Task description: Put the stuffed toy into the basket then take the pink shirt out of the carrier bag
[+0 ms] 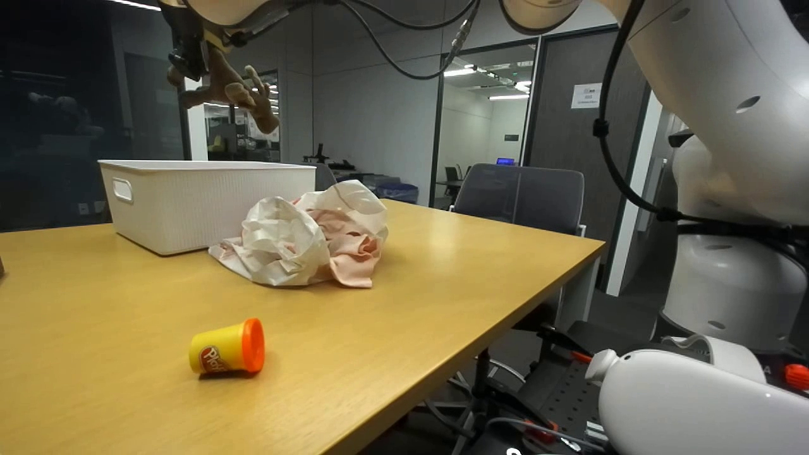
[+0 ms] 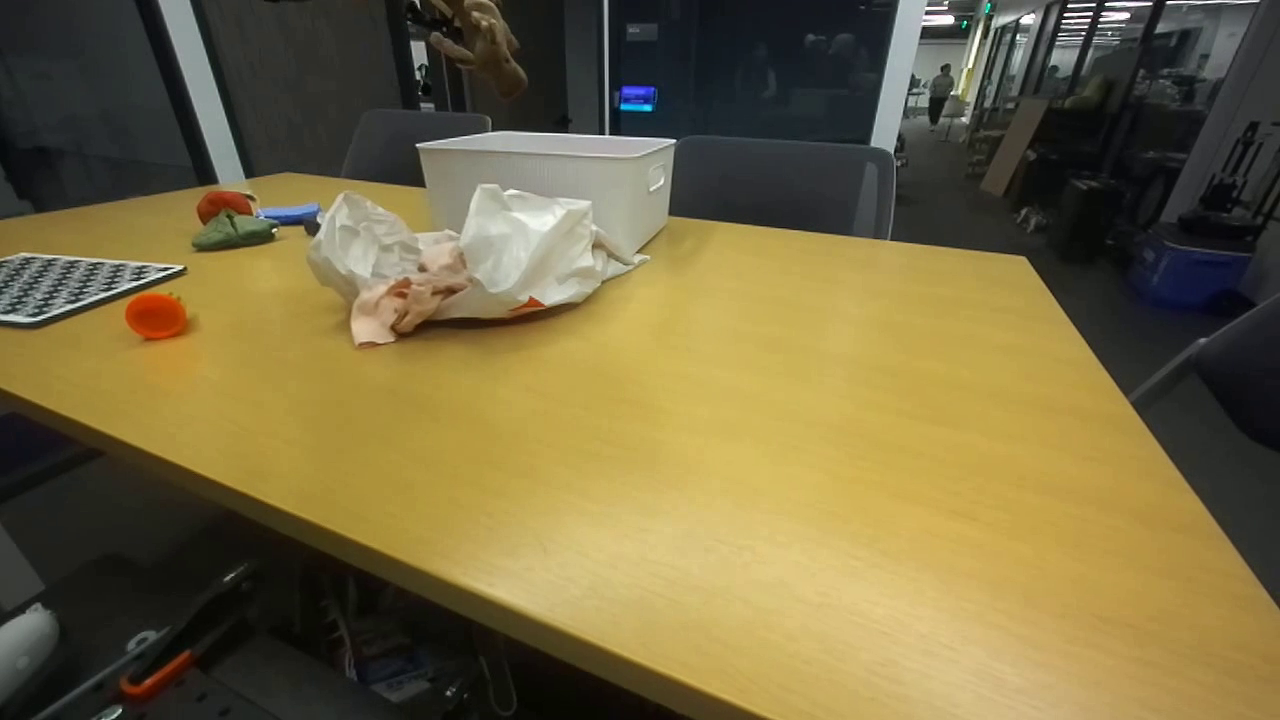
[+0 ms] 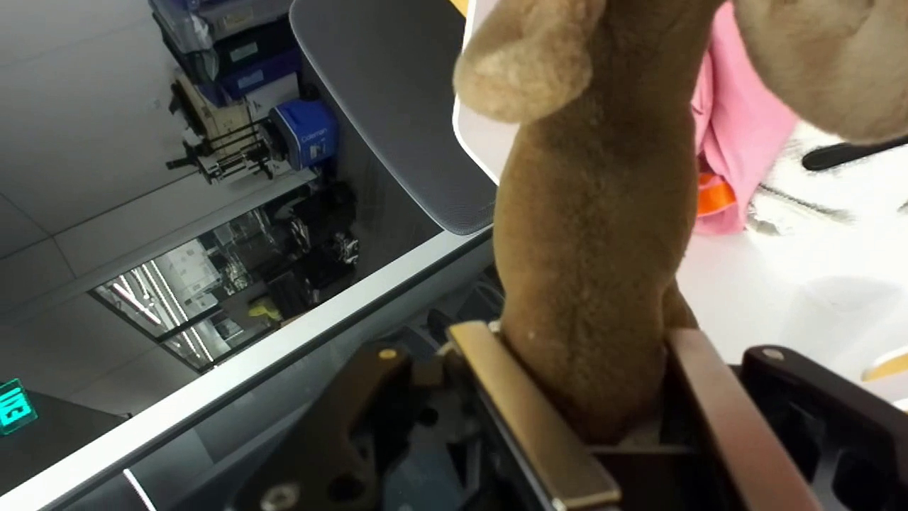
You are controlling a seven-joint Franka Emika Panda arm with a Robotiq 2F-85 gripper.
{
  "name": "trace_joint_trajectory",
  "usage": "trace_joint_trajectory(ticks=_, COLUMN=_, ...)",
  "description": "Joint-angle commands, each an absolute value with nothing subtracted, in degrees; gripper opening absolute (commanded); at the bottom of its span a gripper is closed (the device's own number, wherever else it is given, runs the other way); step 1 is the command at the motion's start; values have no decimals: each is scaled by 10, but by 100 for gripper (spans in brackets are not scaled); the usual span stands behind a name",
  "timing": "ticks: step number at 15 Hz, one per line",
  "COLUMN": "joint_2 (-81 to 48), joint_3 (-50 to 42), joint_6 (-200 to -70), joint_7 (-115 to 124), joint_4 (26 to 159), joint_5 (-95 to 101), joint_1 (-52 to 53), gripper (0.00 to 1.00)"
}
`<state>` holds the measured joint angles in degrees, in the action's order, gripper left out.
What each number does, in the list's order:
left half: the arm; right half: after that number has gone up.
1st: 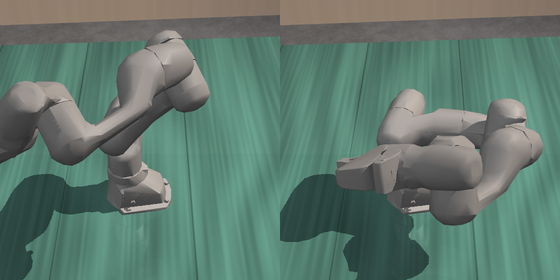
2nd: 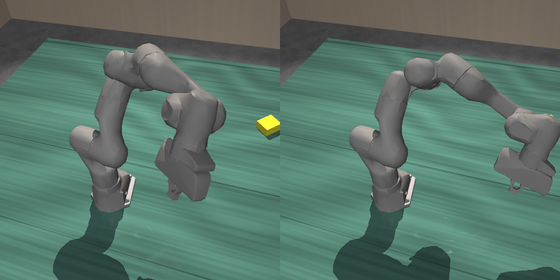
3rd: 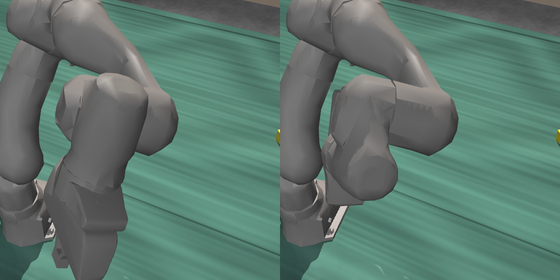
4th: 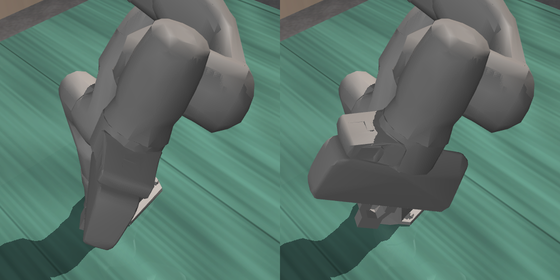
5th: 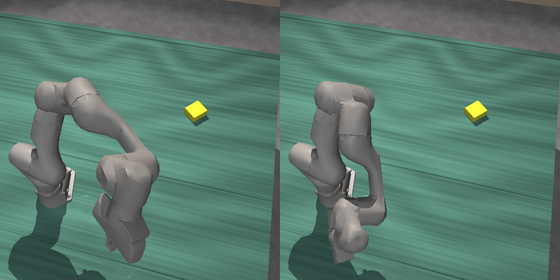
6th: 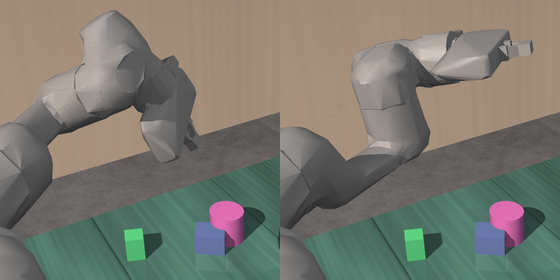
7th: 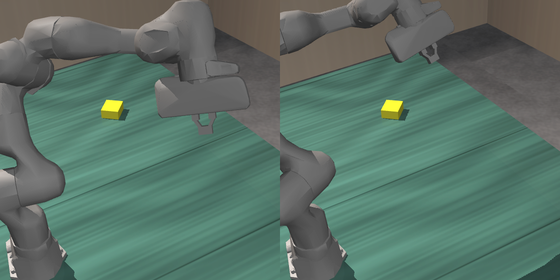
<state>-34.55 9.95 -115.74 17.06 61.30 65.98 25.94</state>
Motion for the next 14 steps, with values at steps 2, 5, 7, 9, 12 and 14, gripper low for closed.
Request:
trace_joint_trajectory(ticks=2, joint_2=-411, joint_3=80, joint_6=-1161, joint_7=118, joint_4=494, joint_5=637, joint_1=268, gripper=58)
trace_joint_trajectory(ticks=5, joint_2=-421, joint_3=76, joint_6=-1157, joint_7=103, joint_4=469, joint_5=610, joint_1=269, gripper=81)
trace_joint_trajectory(ticks=7, joint_2=-418, joint_3=96, joint_6=-1155, joint_7=99, joint_4=468, joint_5=605, joint_1=253, gripper=96)
trace_joint_trajectory(ticks=9, joint_2=-414, joint_3=97, joint_6=-1155, joint_7=97, joint_4=468, joint_5=593, joint_1=249, gripper=100)
trace_joint_trajectory(ticks=12, joint_2=-402, joint_3=97, joint_6=-1148, joint_7=96, joint_4=477, joint_5=582, joint_1=243, gripper=100)
trace_joint_trajectory(ticks=14, joint_2=-384, joint_3=101, joint_6=-1116, joint_7=94, joint_4=497, joint_5=559, joint_1=239, gripper=100)
